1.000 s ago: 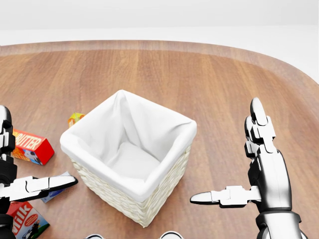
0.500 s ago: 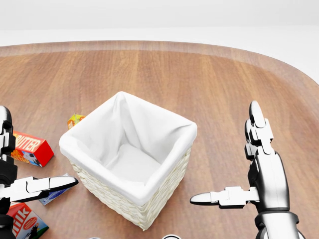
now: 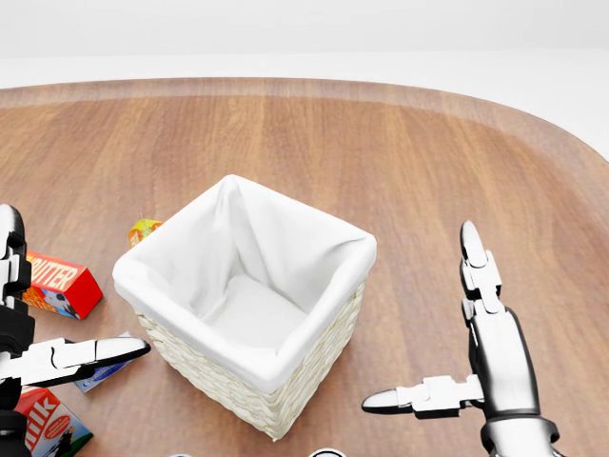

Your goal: Pick up the alphabet soup, and put it in the basket.

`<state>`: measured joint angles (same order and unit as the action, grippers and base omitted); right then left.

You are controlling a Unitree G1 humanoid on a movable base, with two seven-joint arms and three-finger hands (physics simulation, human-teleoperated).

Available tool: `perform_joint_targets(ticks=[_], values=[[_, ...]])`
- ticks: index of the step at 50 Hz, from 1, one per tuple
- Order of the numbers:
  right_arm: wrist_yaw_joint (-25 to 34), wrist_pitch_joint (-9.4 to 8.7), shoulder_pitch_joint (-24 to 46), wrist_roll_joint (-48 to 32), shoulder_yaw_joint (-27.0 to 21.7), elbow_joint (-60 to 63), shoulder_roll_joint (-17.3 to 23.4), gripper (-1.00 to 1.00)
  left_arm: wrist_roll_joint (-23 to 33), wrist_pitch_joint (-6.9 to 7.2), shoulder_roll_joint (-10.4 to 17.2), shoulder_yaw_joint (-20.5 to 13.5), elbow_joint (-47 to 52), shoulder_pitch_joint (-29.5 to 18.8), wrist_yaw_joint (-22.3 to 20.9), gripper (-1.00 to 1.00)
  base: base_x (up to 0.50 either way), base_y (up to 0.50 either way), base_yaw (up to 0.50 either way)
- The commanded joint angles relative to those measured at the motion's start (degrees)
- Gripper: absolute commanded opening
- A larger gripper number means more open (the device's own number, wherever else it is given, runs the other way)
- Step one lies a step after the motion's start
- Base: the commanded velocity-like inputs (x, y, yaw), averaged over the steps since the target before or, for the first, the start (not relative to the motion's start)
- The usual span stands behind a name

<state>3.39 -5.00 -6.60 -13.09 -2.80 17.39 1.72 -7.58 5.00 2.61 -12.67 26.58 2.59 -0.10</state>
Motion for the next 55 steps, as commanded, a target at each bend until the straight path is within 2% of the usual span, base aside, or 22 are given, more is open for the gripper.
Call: perform_joint_targets(ticks=[1,5,9,12,16,20,24,26,28,34,38,45,46,55], values=[[0.6,0.0,-2.3,-2.3,0.8,-0.3,-0.2,1.0,-0.2,0.0,0.1,-0.2,0.2,-0.1,0.1,1.0,0.0,0.0,0.0],[0.5,0.0,-5.0,-2.2,1.3,-0.9,-0.5,1.0,-0.4,0.0,0.3,-0.5,-0.6,-0.5,0.1,1.0,0.0,0.0,0.0],[0.4,2.37,-8.0,-2.2,1.6,-1.6,-0.6,1.0,-0.2,0.0,0.2,-0.2,-0.5,-0.4,0.3,1.0,0.0,0.0,0.0],[0.6,2.37,-9.3,-2.3,1.7,-0.5,-0.8,1.0,-0.2,0.0,0.2,-0.2,-0.5,-0.4,0.3,1.0,0.0,0.0,0.0],[0.2,5.02,-11.4,-2.6,2.0,-1.8,-0.9,1.0,0.0,0.0,0.2,-0.1,-0.5,-0.5,0.4,1.0,0.0,0.0,0.0],[0.2,5.01,-12.2,-3.0,2.4,-1.5,-0.9,1.0,-0.1,0.0,0.3,-0.2,-0.6,-0.6,0.4,1.0,0.0,0.0,0.0],[0.2,6.29,-13.8,-3.1,2.6,-1.9,-0.8,1.0,0.1,0.0,0.3,-0.1,-1.1,-0.7,0.5,1.0,0.0,0.0,0.0],[0.2,7.9,-14.6,-3.1,2.7,-3.1,-0.6,1.0,0.2,0.0,0.2,0.0,-1.2,-0.5,0.5,1.0,0.0,0.0,0.0],[0.1,8.72,-14.7,-3.1,2.6,-3.9,-0.6,1.0,0.2,0.0,0.2,0.0,-0.9,-0.5,0.5,1.0,0.0,0.0,0.0],[0.0,8.84,-14.6,-4.3,3.5,-6.2,-0.4,1.0,0.5,0.0,0.2,0.1,-1.2,-0.4,0.5,1.0,0.0,0.0,0.0],[-0.4,9.57,-14.5,-5.4,4.4,-8.2,-0.1,1.0,0.4,0.0,0.2,0.1,-2.1,-0.6,0.4,1.0,0.0,0.0,0.0],[-0.2,9.48,-14.5,-5.8,5.0,-9.0,0.2,1.0,0.5,0.0,0.3,0.1,-2.3,-0.7,0.5,1.0,0.0,0.0,0.0],[-0.3,10.0,-14.3,-6.5,5.5,-10.4,0.4,1.0,0.5,0.0,0.3,0.2,-2.6,-0.8,0.5,1.0,0.0,0.0,0.0],[-1.9,10.0,-12.7,-7.8,6.3,-15.2,0.7,1.0,0.5,0.0,0.4,0.2,-2.8,-0.8,0.4,1.0,0.0,0.0,0.0]])
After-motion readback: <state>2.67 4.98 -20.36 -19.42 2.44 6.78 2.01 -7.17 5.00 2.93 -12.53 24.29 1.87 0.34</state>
